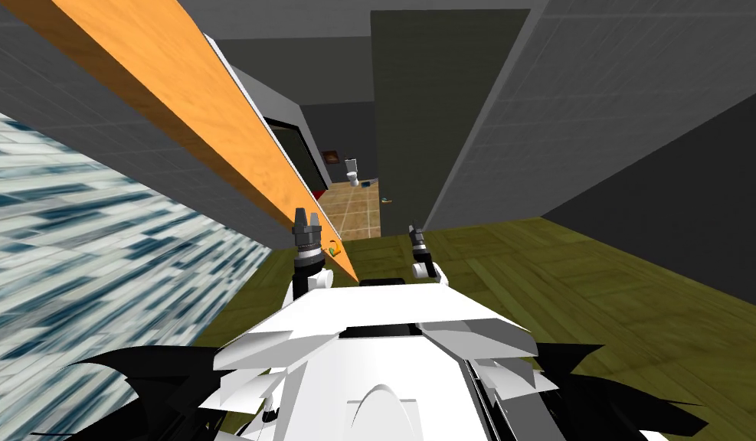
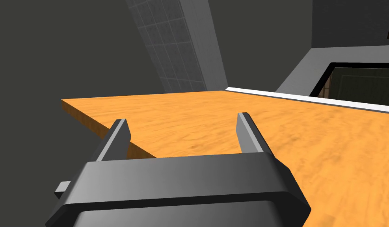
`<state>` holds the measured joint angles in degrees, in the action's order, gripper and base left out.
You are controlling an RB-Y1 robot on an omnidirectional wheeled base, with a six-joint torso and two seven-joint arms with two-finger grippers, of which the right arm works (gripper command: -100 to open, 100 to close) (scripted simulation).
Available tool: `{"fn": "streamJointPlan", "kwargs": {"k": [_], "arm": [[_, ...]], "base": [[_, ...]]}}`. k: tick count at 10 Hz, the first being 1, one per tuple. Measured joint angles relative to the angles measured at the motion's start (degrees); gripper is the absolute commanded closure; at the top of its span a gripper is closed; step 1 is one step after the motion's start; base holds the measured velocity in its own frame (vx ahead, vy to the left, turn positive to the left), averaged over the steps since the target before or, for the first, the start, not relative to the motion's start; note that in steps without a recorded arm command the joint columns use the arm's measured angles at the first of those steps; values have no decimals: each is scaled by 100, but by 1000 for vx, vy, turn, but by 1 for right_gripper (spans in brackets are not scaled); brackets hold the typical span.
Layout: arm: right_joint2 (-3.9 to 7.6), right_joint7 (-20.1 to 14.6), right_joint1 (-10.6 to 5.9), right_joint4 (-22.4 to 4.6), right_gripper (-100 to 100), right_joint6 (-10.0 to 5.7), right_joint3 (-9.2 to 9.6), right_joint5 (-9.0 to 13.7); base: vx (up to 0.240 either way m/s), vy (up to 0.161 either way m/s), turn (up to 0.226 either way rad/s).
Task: Pull the door open
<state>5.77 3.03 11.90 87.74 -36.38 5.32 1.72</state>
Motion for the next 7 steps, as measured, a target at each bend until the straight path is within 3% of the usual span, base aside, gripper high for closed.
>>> {"fn": "streamJointPlan", "kwargs": {"k": [7], "arm": [[-30, 2, -343, -894, -100, -132, 70, -3]], "base": [[97, -25, 18]]}}
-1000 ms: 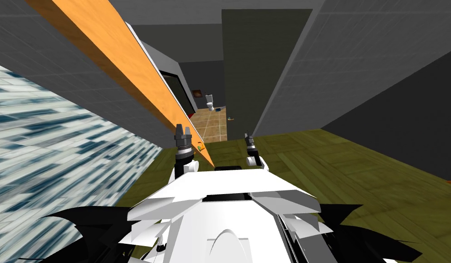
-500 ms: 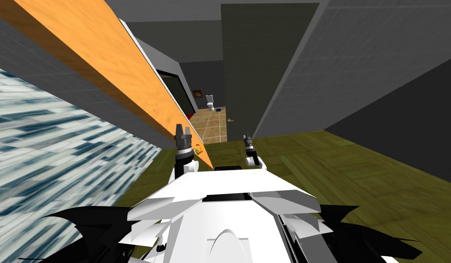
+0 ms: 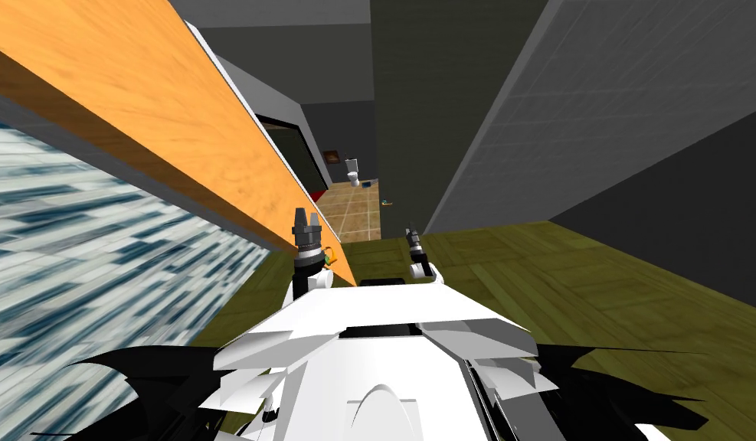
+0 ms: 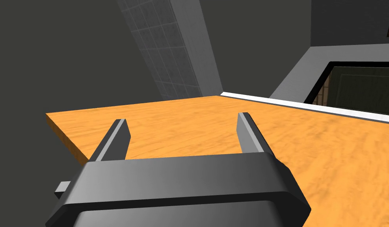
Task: Pull the door open
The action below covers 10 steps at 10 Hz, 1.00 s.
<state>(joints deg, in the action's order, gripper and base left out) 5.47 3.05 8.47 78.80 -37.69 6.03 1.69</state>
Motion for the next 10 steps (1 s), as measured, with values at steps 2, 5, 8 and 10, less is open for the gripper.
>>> {"fn": "streamJointPlan", "kwargs": {"k": [2, 5, 8, 10], "arm": [[-22, 1, -128, -288, -100, -41, 14, -1], [-46, -4, -270, -695, -100, -126, 42, 1], [-83, -7, -443, -1112, -100, -199, 63, 4], [-125, 2, -532, -1358, -100, -243, 83, 2]], "base": [[92, -22, 16], [93, -12, 10], [92, -13, 8], [88, 3, 1]]}}
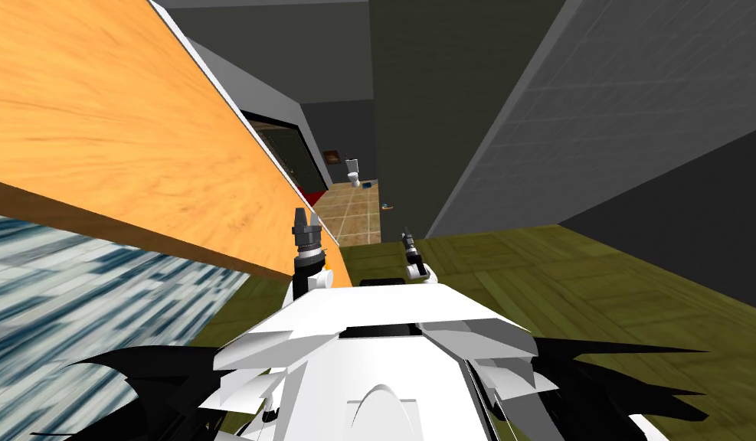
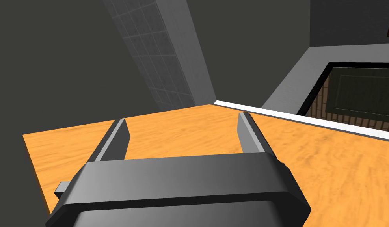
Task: Pull the door open
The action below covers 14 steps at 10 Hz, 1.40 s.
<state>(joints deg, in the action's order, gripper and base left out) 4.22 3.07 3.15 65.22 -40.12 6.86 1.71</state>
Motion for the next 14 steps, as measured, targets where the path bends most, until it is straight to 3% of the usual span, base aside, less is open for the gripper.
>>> {"fn": "streamJointPlan", "kwargs": {"k": [3, 14], "arm": [[-61, -8, -182, -485, -100, -92, 31, 3], [-326, 0, -624, -1621, -100, -255, 109, 7]], "base": [[147, -2, -3], [99, 1, -24]]}}
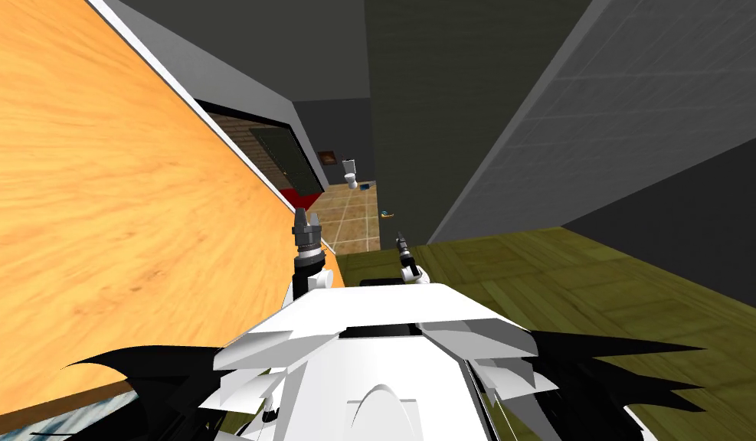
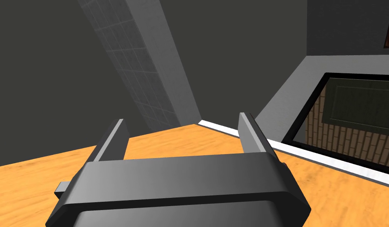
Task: Pull the door open
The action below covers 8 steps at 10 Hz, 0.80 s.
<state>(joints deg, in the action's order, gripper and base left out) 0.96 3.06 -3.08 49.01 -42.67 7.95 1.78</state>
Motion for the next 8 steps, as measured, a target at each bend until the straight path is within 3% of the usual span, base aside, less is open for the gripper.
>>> {"fn": "streamJointPlan", "kwargs": {"k": [3, 4, 8], "arm": [[-87, -9, -131, -338, -100, -63, 18, 5], [-127, -14, -260, -589, -100, -128, 9, 16], [-284, -2, -300, -797, -100, -123, 56, 4]], "base": [[152, 4, -78], [162, 42, -117], [153, 50, -91]]}}
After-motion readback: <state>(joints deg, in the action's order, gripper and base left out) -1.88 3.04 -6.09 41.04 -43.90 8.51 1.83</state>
